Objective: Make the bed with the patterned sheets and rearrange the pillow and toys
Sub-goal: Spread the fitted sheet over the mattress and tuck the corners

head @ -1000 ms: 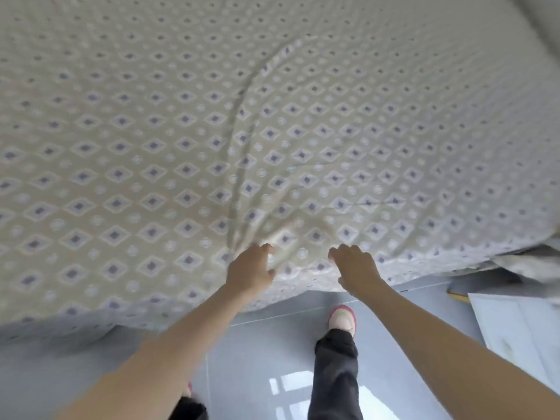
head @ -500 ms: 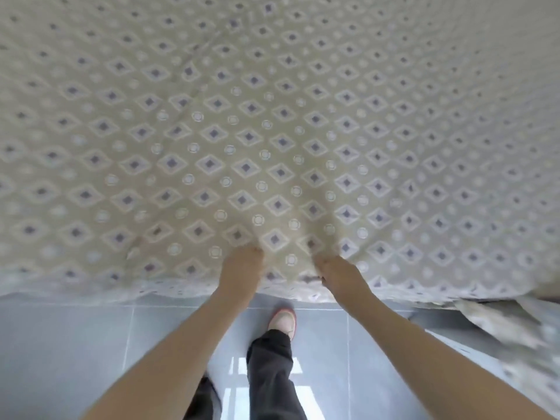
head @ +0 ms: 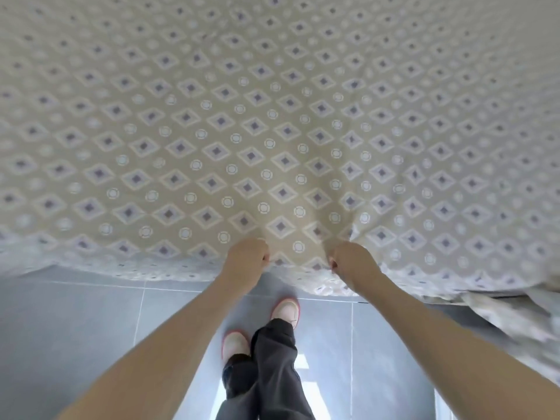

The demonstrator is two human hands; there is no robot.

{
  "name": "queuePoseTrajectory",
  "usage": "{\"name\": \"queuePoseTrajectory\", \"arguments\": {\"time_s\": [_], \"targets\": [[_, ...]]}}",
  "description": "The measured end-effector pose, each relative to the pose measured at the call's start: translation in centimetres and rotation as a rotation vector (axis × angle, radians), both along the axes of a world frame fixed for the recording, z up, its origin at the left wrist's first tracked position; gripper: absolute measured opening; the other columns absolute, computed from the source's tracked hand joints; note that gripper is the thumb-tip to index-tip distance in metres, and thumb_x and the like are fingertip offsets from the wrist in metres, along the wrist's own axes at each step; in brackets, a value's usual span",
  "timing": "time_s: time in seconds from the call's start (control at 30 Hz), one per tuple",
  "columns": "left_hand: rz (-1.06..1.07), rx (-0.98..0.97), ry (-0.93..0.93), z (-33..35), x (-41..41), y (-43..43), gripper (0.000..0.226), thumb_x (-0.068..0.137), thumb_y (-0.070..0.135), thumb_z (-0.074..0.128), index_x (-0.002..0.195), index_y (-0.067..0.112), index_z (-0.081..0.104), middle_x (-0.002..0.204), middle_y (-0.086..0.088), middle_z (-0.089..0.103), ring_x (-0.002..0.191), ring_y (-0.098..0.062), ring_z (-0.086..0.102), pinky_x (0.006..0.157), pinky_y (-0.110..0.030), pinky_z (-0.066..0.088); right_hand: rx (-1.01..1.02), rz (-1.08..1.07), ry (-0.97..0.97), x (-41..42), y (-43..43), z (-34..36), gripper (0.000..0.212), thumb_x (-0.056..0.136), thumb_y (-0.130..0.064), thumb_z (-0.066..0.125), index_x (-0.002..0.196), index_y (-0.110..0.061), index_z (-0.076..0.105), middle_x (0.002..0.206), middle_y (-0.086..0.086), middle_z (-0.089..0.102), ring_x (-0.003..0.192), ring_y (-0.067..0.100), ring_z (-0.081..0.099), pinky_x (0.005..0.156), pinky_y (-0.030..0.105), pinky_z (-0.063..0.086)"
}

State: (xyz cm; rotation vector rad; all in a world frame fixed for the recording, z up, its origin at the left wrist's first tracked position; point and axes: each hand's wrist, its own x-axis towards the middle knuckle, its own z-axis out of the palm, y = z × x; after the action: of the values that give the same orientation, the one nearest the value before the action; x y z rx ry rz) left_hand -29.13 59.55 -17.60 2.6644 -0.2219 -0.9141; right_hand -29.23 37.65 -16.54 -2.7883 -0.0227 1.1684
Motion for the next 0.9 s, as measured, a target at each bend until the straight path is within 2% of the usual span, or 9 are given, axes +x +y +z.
{"name": "queuePoseTrajectory", "arguments": {"time_s": [0.07,0.13,0.2,0.27,0.33,0.4,0.47,0.57,0.9], "targets": [[-0.048,0.001,-0.012,-0.1,-0.5,0.0,0.015,0.086,0.004,0.052,0.082,0.016,0.060,0.090,-0.003,0.057,0.086,-0.021,0.056,0.068,-0.023,0.034,-0.047,0.041,0.013,0.0,0.1,0.1,0.020,0.086,0.003,0.054,0.102,-0.005,0.065,0.092,0.009,0.067,0.085,0.024,0.064,0.073,0.026,0.046],[-0.074,0.019,0.025,0.0,-0.8,-0.1,0.021,0.084,-0.001,0.051,0.079,0.019,0.054,0.087,-0.002,0.053,0.079,-0.019,0.050,0.068,-0.022,0.035,-0.081,0.127,0.030,-0.2,0.7,0.0,0.021,0.086,0.006,0.054,0.101,-0.006,0.064,0.097,0.008,0.067,0.092,0.023,0.064,0.076,0.027,0.047],[-0.100,0.025,0.063,-0.5,-1.1,-0.2,0.022,0.085,-0.001,0.051,0.079,0.020,0.049,0.084,0.000,0.048,0.076,-0.018,0.043,0.069,-0.022,0.035,-0.124,0.154,0.062,-0.8,1.0,-0.8,0.013,0.084,0.007,0.055,0.081,-0.005,0.059,0.089,0.006,0.064,0.089,0.022,0.062,0.074,0.026,0.044],[-0.074,0.023,0.054,-0.4,-1.2,-0.1,0.020,0.086,0.002,0.051,0.081,0.020,0.054,0.085,-0.002,0.055,0.078,-0.021,0.048,0.072,-0.025,0.040,-0.119,0.141,0.004,-1.2,1.2,-1.3,0.028,0.083,0.007,0.055,0.066,-0.011,0.043,0.081,0.004,0.057,0.084,0.022,0.060,0.068,0.024,0.037],[-0.025,0.004,0.012,-0.4,-1.3,-0.3,0.020,0.089,0.005,0.046,0.091,0.014,0.063,0.096,-0.004,0.064,0.091,-0.023,0.058,0.079,-0.029,0.046,-0.099,0.140,-0.092,-1.9,0.8,-1.6,0.019,0.083,0.008,0.052,0.082,-0.011,0.049,0.087,0.005,0.055,0.088,0.024,0.061,0.066,0.024,0.034],[0.024,-0.025,-0.013,-0.1,-2.2,-0.7,0.023,0.093,0.011,0.044,0.108,0.013,0.061,0.109,-0.001,0.062,0.103,-0.020,0.056,0.086,-0.031,0.046,-0.030,0.099,-0.143,-2.9,0.1,-1.7,0.028,0.084,0.006,0.050,0.106,-0.011,0.050,0.094,0.003,0.051,0.087,0.023,0.058,0.065,0.025,0.035],[0.052,-0.066,-0.021,0.2,-3.0,-1.3,0.027,0.094,0.014,0.045,0.120,0.019,0.054,0.117,0.003,0.058,0.110,-0.017,0.053,0.090,-0.031,0.044,0.006,0.101,-0.156,-3.8,-0.7,-1.4,0.036,0.087,0.001,0.049,0.119,-0.015,0.049,0.109,0.001,0.055,0.097,0.023,0.056,0.072,0.029,0.044],[0.034,-0.113,0.006,1.1,-3.5,-2.9,0.035,0.095,0.014,0.045,0.129,0.022,0.048,0.126,0.005,0.055,0.117,-0.015,0.050,0.095,-0.032,0.042,-0.001,0.076,-0.176,-5.0,-3.1,-0.1,0.044,0.087,0.003,0.046,0.126,-0.018,0.045,0.120,0.002,0.051,0.110,0.023,0.048,0.082,0.035,0.047],[-0.019,-0.269,-0.047,2.4,-2.3,-18.1,0.031,0.094,0.026,0.051,0.125,0.026,0.051,0.121,0.007,0.054,0.114,-0.014,0.051,0.089,-0.031,0.044,-0.242,0.043,-0.201,-5.7,-18.3,1.3,0.062,0.083,0.012,0.045,0.137,-0.014,0.033,0.126,0.004,0.044,0.111,0.021,0.046,0.075,0.027,0.044]]}}
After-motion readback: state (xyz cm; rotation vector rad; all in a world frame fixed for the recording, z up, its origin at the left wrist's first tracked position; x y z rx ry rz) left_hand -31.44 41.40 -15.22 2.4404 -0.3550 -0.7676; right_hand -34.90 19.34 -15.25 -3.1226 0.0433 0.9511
